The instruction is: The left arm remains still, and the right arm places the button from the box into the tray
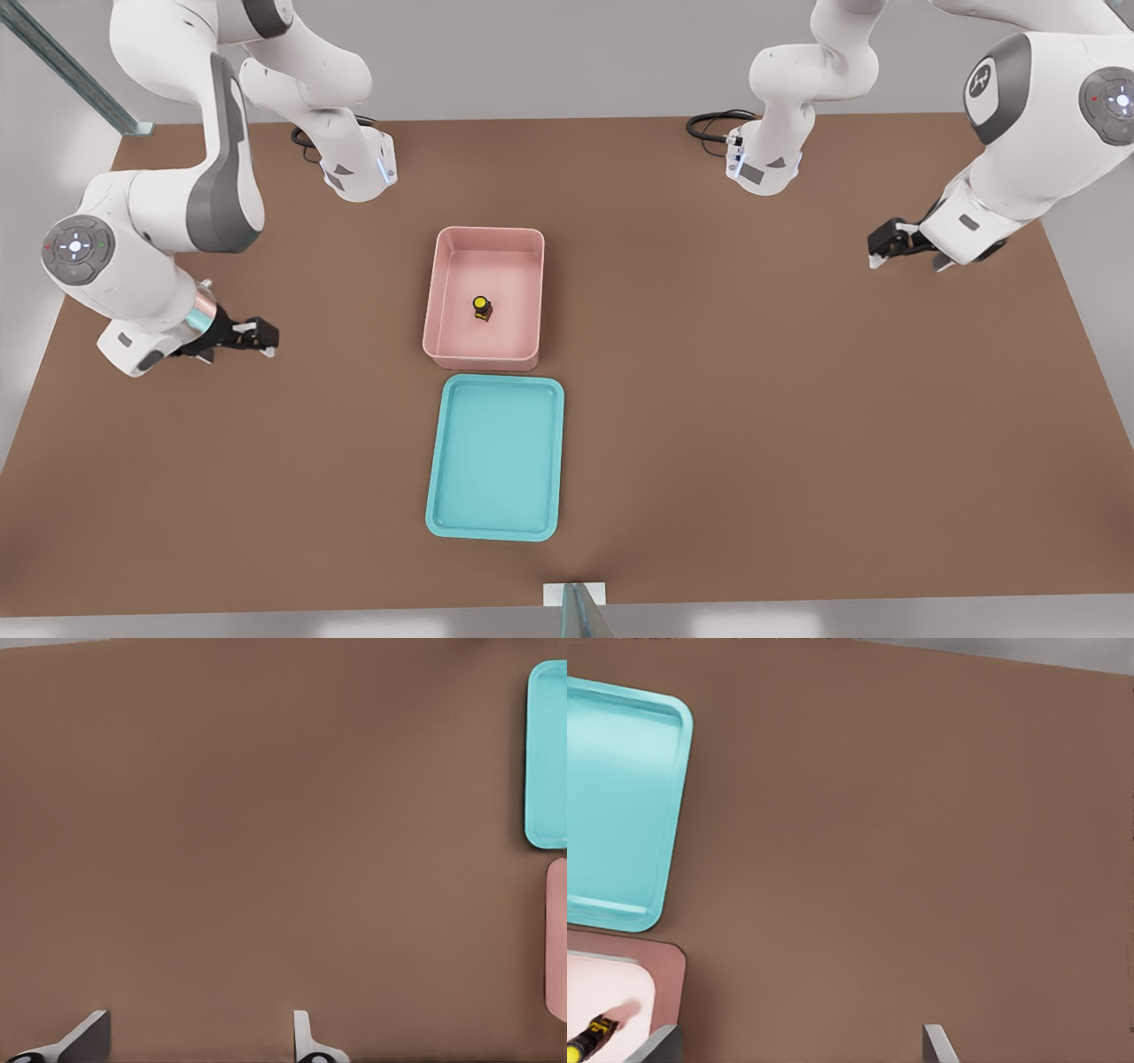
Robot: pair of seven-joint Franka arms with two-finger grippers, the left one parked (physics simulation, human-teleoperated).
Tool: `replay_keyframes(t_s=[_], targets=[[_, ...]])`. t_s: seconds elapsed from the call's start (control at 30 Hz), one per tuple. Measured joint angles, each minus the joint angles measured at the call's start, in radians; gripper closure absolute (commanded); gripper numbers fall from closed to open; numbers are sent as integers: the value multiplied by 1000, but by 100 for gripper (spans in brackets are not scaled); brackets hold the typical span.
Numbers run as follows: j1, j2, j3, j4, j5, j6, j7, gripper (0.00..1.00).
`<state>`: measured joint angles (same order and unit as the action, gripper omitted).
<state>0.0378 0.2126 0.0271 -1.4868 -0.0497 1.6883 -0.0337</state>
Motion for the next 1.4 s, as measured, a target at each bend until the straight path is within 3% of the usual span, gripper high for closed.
replay_keyframes(t_s=[0.1,0.2,0.33,0.47,0.7,0.9,1.4], targets=[[7,-51,21,-185,-4,54,1,0],[53,-100,141,-405,-13,155,56,0],[193,-87,264,-529,-29,282,214,0],[244,-41,329,-656,-62,443,417,0],[313,64,338,-703,-134,660,748,0],[304,75,325,-785,-197,776,959,0],[317,159,315,-814,-267,888,1270,0]])
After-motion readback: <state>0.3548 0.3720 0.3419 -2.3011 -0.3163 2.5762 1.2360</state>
